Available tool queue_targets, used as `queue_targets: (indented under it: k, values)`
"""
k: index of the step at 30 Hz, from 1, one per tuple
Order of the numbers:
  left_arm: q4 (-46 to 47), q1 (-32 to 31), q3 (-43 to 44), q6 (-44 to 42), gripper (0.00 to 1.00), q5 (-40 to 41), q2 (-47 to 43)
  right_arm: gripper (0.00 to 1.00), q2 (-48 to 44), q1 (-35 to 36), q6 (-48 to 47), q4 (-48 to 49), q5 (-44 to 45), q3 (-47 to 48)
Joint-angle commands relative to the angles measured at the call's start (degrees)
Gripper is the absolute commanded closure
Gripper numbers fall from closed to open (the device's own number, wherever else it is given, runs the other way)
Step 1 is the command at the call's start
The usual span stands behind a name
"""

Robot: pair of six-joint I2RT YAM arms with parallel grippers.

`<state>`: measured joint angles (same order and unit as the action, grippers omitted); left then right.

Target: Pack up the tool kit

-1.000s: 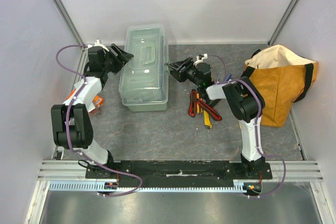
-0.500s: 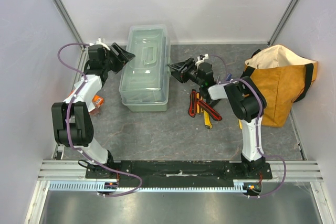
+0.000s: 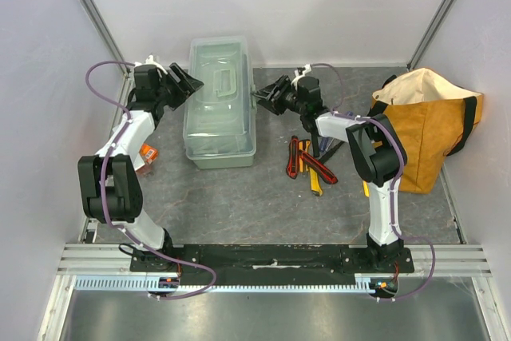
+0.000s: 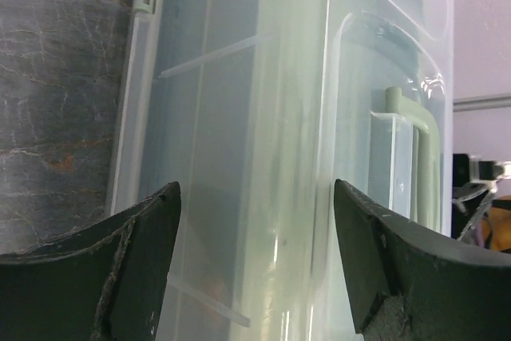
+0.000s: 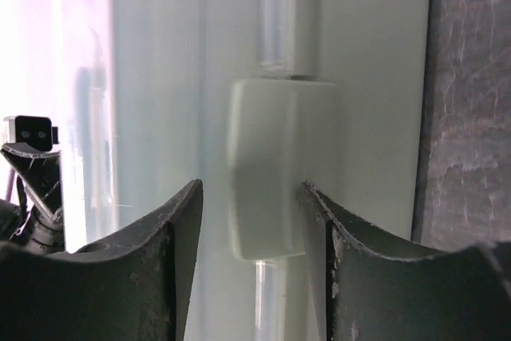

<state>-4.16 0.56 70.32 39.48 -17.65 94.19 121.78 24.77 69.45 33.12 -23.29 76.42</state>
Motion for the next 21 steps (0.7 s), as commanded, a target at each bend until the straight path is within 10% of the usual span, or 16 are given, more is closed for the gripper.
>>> queue_targets:
  k: [1,7,10,14,21]
  values:
    - [-18.2,-2.5,-2.7,-6.7,0.2,2.6,5.1,0.76,-0.1,3.4,-10.8,-10.3,-1.1,6.8]
    - [-18.8,-2.6,-1.6,-6.8,0.2,2.5,5.9,0.73,0.8,3.6,-14.3,-17.0,0.5,9.5]
    - [-19.1,-2.5,-0.9,-7.1,0.2,2.1,5.9,0.48,0.0,3.4,-14.1,-16.5,1.6,6.6]
    - [-19.2,-2.5,-0.3,-6.7,0.2,-0.2,5.7,0.18,-1.2,3.1,-7.5,-5.7,-1.3,0.9]
    - [-17.0,-2.5,-1.5,-2.6,0.19,-10.5,6.3,0.06,4.3,3.7,12.4,25.3,-8.8,-2.7]
